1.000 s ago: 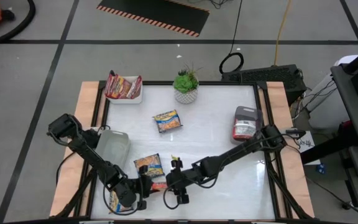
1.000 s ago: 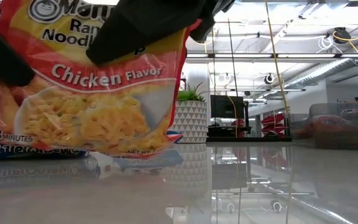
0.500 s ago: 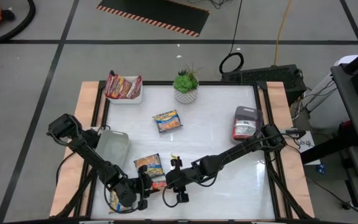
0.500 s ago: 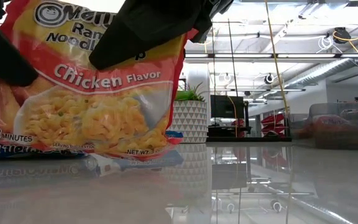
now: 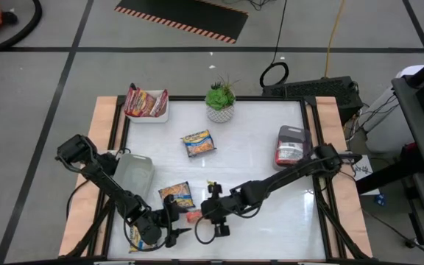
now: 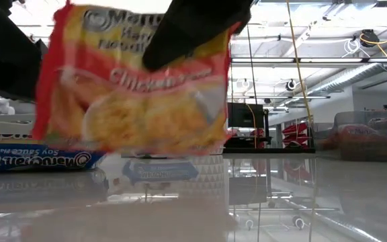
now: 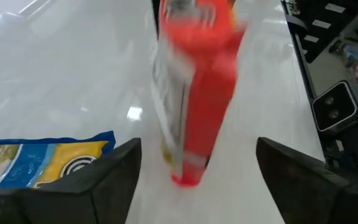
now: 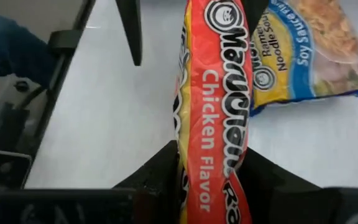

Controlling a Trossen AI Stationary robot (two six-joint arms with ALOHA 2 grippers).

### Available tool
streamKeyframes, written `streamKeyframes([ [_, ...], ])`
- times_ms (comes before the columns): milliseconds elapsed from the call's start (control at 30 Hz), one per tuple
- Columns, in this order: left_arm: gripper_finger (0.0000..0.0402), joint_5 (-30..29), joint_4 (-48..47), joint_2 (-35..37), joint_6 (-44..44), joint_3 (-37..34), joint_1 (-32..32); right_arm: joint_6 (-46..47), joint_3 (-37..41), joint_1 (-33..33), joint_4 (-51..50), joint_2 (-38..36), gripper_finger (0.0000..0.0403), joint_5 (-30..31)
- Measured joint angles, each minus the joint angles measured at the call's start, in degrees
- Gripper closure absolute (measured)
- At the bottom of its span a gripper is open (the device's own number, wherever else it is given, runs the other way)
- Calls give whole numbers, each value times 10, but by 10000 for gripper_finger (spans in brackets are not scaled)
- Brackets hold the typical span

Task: Sort Maruchan noodles
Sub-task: Put the orange noodle pack into the black bin

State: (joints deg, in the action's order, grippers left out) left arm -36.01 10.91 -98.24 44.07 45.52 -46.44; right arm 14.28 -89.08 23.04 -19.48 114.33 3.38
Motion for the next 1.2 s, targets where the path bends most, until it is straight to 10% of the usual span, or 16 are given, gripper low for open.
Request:
streamKeyframes([
  [567,76,6,-4,5,-61,0,14,40,13,66,-217,-189,297,232],
  [1200,76,152,-15,5,-152,0,78,128,303,17,-220,-502,297,314],
])
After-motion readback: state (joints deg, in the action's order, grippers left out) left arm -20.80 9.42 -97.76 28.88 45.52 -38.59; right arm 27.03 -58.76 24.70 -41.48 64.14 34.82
